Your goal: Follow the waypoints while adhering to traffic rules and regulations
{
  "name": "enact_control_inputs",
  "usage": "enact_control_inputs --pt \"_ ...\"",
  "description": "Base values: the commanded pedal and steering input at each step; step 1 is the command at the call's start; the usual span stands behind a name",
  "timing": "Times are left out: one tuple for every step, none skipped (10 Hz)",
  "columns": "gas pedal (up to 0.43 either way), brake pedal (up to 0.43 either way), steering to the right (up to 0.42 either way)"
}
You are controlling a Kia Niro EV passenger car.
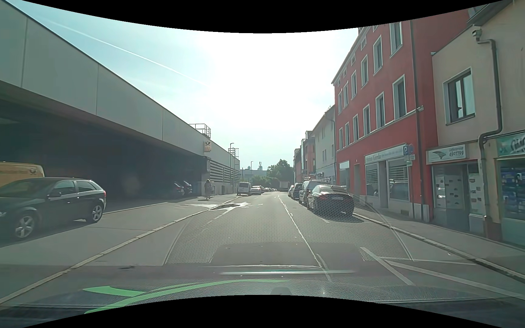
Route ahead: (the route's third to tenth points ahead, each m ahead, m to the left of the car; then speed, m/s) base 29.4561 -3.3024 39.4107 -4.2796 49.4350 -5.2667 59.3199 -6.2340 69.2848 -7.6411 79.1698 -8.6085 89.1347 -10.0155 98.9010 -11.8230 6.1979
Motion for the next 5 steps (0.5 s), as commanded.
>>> enact_control_inputs --pt "0.248 0.0 0.017" --pt "0.24 0.0 0.017" --pt "0.197 0.0 0.016" --pt "0.197 0.0 0.016" --pt "0.197 0.0 0.015"
